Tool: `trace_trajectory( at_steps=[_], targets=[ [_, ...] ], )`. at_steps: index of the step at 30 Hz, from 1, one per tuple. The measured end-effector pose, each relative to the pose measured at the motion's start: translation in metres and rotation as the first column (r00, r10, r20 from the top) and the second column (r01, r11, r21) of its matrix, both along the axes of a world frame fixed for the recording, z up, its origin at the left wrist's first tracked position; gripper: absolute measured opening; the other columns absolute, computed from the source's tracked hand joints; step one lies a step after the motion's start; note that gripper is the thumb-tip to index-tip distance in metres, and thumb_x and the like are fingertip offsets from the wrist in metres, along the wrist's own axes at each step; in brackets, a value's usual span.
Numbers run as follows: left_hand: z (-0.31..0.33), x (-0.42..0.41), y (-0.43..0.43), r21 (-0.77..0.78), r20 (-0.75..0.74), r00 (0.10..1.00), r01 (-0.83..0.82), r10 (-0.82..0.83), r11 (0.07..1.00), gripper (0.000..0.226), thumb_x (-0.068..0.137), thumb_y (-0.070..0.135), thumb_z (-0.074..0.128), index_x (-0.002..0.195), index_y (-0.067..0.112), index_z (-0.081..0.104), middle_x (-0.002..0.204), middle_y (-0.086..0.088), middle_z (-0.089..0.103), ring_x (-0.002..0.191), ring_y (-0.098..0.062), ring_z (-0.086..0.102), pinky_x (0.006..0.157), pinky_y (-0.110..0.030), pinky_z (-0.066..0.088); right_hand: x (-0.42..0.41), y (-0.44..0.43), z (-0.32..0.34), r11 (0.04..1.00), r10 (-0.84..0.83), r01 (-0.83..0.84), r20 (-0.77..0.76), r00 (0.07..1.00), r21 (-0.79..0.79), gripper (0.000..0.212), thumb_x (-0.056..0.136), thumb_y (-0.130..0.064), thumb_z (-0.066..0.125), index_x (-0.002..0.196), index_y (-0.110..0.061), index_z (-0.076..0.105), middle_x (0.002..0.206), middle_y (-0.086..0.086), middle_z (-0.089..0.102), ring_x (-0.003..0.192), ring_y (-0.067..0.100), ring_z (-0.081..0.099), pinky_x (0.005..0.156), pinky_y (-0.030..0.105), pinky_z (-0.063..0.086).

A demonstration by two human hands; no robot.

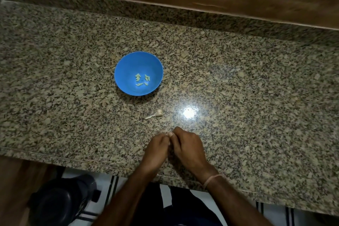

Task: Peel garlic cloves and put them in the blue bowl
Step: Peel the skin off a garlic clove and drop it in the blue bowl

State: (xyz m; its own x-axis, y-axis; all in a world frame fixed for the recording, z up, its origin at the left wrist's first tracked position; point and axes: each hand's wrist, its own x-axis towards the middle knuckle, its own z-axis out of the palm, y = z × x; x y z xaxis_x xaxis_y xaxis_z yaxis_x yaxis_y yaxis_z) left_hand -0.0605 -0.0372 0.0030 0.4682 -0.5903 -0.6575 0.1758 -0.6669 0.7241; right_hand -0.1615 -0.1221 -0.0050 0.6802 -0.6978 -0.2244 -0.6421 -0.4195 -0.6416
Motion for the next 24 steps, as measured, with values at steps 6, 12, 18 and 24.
trace_trajectory(
  at_steps=[6,12,18,24],
  targets=[
    [-0.011,0.002,0.007,0.068,0.609,0.751,0.271,-0.255,0.96,0.04,0.109,0.033,0.034,0.115,0.009,0.066,0.097,-0.004,0.068,0.085,-0.025,0.065,0.072,-0.039,0.051,0.009,-0.005,0.003,0.679,-0.411,0.297,0.012,0.912,0.671,0.043,0.102,-0.024,0.059,0.06,-0.022,0.053,0.053,-0.008,0.05,0.054,0.013,0.045,0.057,0.03,0.036],
    [0.002,0.004,0.0,-0.011,-0.028,0.999,-0.044,0.044,0.999,0.045,0.11,0.038,0.044,0.07,0.019,0.054,0.058,0.005,0.049,0.047,-0.009,0.041,0.046,-0.024,0.032,0.006,0.005,-0.003,0.986,-0.111,0.098,0.095,0.989,0.137,0.038,0.107,-0.038,0.048,0.074,-0.019,0.055,0.058,-0.008,0.054,0.051,0.007,0.049,0.052,0.028,0.035],
    [-0.004,0.007,0.008,-0.12,0.489,0.87,0.14,-0.065,0.983,0.025,0.106,0.033,0.056,0.084,0.026,0.067,0.071,0.008,0.067,0.064,-0.006,0.064,0.058,-0.035,0.055,0.016,0.003,0.007,0.59,-0.486,0.307,0.026,0.873,0.747,0.045,0.105,-0.028,0.058,0.061,-0.018,0.054,0.05,-0.006,0.049,0.047,0.009,0.042,0.049,0.022,0.037],
    [-0.006,0.009,0.013,-0.193,0.309,0.949,-0.009,0.07,0.981,0.009,0.095,0.015,0.072,0.094,0.023,0.076,0.081,0.007,0.077,0.078,-0.011,0.075,0.073,-0.037,0.063,0.016,0.006,0.007,0.597,-0.473,0.288,0.038,0.88,0.749,0.047,0.108,-0.031,0.053,0.062,-0.018,0.054,0.048,-0.01,0.049,0.046,0.008,0.041,0.052,0.024,0.036]
  ],
)
